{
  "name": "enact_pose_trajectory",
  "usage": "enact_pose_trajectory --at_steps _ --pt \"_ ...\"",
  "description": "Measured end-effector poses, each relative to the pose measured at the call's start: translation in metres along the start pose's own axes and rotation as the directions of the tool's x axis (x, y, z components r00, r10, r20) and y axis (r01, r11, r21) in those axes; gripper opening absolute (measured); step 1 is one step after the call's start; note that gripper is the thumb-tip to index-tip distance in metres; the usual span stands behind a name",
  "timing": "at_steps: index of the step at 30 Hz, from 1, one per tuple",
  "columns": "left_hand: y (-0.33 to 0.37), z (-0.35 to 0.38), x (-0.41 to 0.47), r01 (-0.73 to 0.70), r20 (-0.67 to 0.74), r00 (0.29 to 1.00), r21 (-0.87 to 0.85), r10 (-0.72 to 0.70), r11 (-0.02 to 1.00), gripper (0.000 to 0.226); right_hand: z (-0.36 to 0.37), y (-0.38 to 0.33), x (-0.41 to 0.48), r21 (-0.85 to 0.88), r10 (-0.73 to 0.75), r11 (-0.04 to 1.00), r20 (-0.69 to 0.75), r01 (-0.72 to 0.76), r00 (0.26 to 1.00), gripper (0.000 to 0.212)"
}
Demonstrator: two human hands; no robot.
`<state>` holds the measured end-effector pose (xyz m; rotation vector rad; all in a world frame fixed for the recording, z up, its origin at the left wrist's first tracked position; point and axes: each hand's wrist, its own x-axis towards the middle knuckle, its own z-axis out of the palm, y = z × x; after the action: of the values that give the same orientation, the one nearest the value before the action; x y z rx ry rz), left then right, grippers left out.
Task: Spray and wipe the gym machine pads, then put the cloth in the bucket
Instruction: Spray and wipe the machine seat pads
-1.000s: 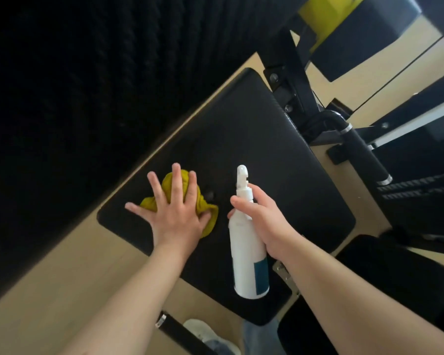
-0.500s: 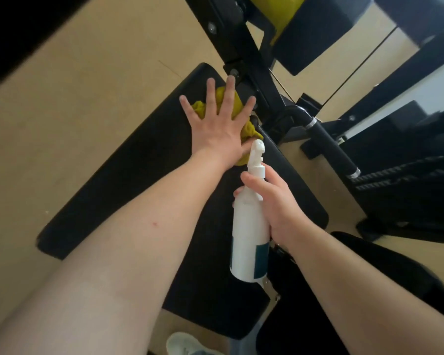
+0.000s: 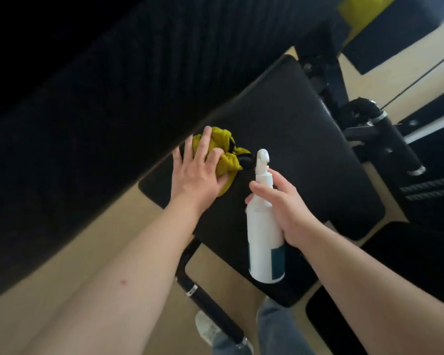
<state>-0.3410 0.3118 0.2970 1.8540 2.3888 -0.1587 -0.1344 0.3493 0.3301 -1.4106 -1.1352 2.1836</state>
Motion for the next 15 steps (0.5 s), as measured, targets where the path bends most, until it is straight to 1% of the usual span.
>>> enact_pose_trajectory --at_steps 3,5,8,9,12,13,14,15 --pt "-0.037 0.002 -0.063 0.080 0.023 0.997 -0.073 -0.078 0.994 0.044 0.023 0.004 -0.009 -0.006 0.019 1.000 0.044 -0.019 0.999 0.030" --pt "-0.047 -0.004 -0.095 0.146 0.054 0.989 -0.112 -0.141 0.983 0.044 0.034 0.008 -0.014 0.031 0.039 0.999 0.073 -0.041 0.997 0.027" --pt "-0.044 -0.011 -0.117 0.251 0.017 0.968 -0.067 -0.250 0.966 0.045 0.044 0.015 -0.021 0.084 0.057 0.994 0.098 -0.065 0.994 0.025" --pt "-0.040 -0.012 -0.117 0.283 -0.006 0.959 -0.084 -0.285 0.955 0.047 0.045 0.017 -0.022 0.085 0.055 0.994 0.101 -0.064 0.993 0.029" --pt "-0.026 -0.010 -0.103 0.349 -0.040 0.927 -0.267 -0.372 0.898 0.050 0.040 0.021 -0.021 0.056 0.041 0.997 0.115 -0.047 0.993 0.048" --pt "-0.021 -0.007 -0.093 0.361 -0.063 0.917 -0.294 -0.395 0.885 0.055 0.036 0.022 -0.019 0.046 0.038 0.998 0.110 -0.044 0.993 0.052" --pt "-0.017 -0.004 -0.080 0.389 -0.070 0.904 -0.271 -0.422 0.880 0.063 0.031 0.022 -0.016 0.041 0.038 0.998 0.099 -0.042 0.994 0.056" --pt "-0.012 -0.001 -0.066 0.442 -0.044 0.887 -0.215 -0.460 0.871 0.074 0.025 0.020 -0.013 0.044 0.036 0.998 0.085 -0.040 0.996 0.058"
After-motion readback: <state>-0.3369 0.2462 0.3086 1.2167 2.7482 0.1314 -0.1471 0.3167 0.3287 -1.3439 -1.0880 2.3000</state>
